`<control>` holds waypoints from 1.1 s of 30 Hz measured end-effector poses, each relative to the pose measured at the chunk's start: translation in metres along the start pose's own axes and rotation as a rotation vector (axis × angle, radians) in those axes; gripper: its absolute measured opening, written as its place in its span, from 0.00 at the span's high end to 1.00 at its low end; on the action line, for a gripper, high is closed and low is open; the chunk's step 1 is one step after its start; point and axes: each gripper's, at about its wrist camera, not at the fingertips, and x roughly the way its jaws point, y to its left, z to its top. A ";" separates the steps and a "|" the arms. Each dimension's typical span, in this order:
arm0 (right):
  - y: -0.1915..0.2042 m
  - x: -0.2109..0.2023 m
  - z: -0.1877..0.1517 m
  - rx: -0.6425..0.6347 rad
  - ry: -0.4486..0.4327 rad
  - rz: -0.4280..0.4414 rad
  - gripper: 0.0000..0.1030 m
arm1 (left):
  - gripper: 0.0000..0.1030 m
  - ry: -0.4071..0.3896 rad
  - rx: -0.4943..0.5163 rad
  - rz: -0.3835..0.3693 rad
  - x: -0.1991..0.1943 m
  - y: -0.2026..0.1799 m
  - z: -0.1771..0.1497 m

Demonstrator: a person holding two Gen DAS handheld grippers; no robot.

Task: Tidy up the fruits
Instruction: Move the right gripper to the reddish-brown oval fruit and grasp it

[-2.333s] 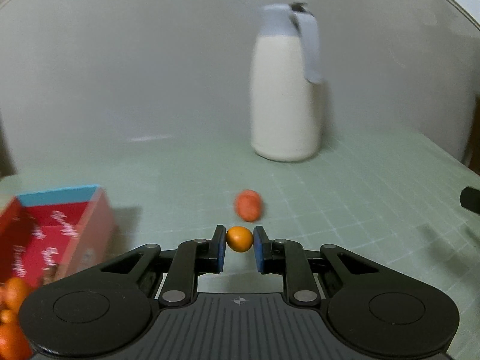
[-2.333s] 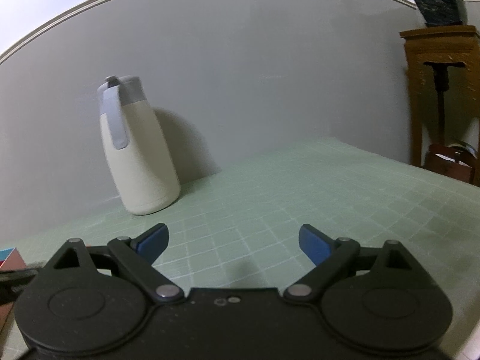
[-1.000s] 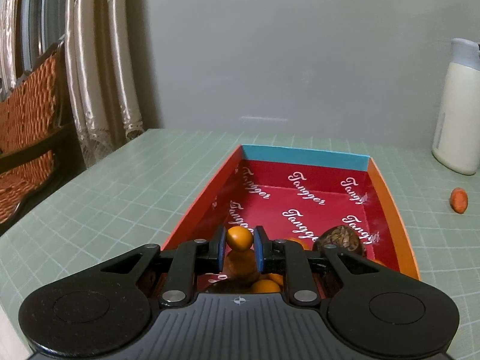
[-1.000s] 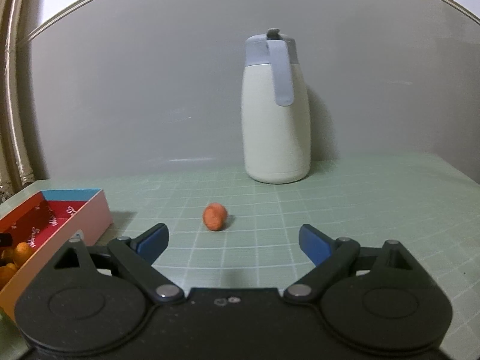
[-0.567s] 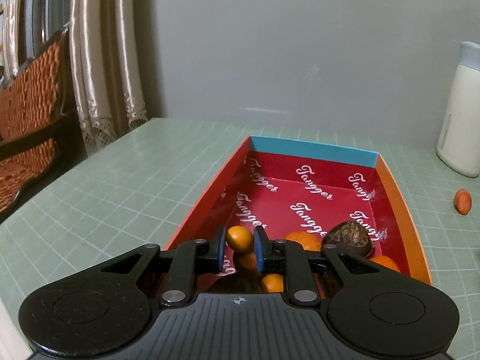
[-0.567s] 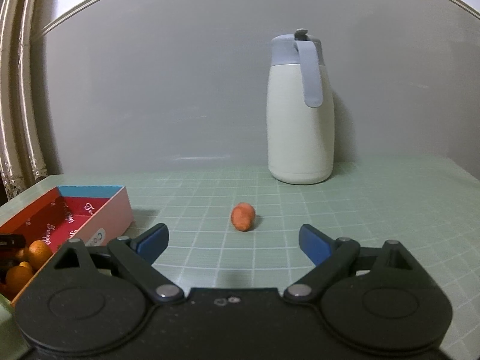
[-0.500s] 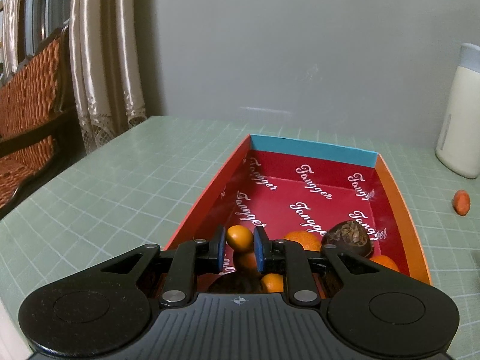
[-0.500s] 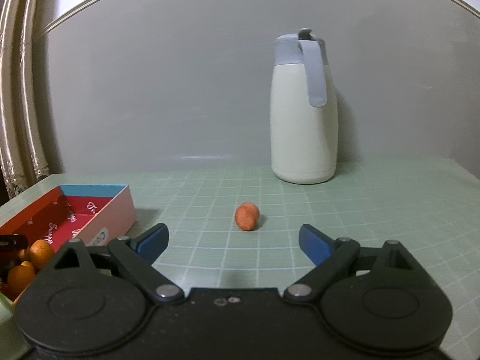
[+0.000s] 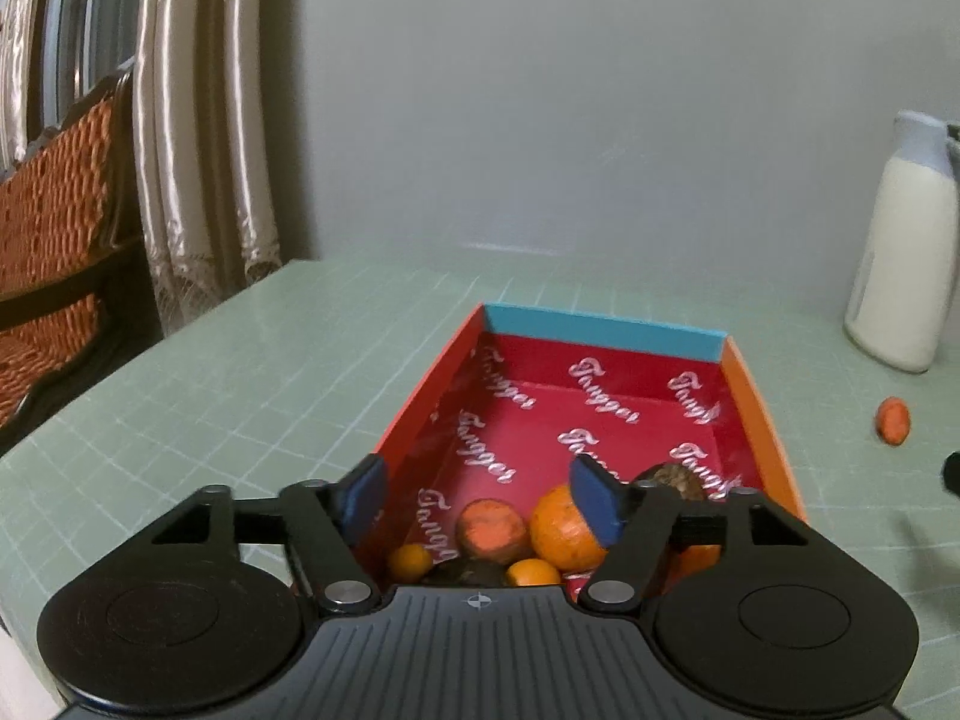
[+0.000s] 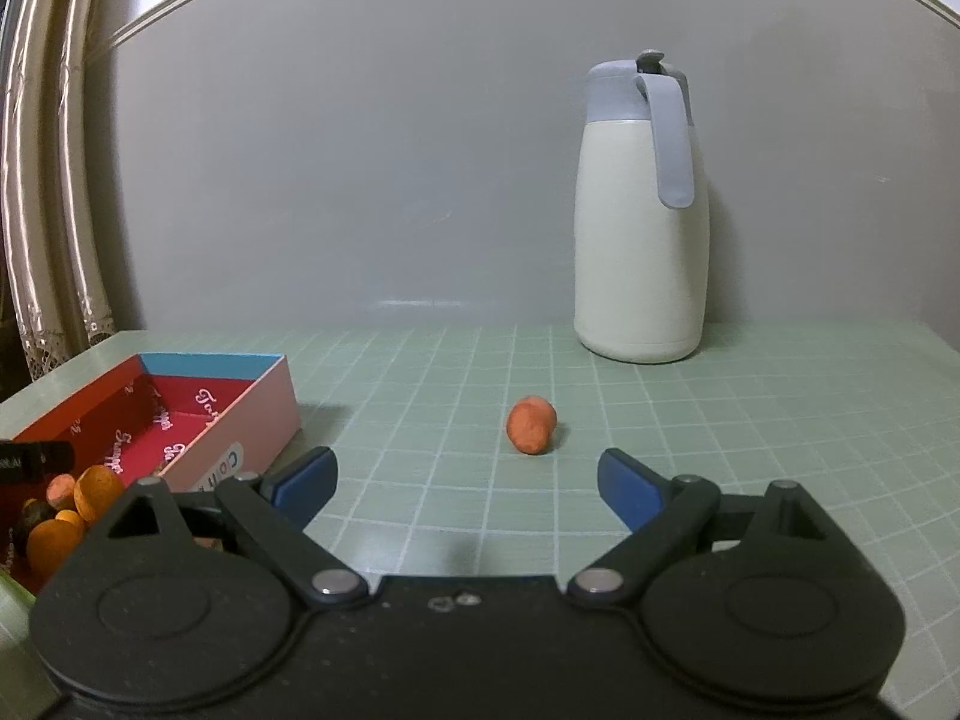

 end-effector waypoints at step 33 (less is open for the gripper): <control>-0.025 0.057 0.010 0.063 0.107 -0.026 0.13 | 0.00 -0.112 0.048 0.127 -0.034 -0.002 -0.006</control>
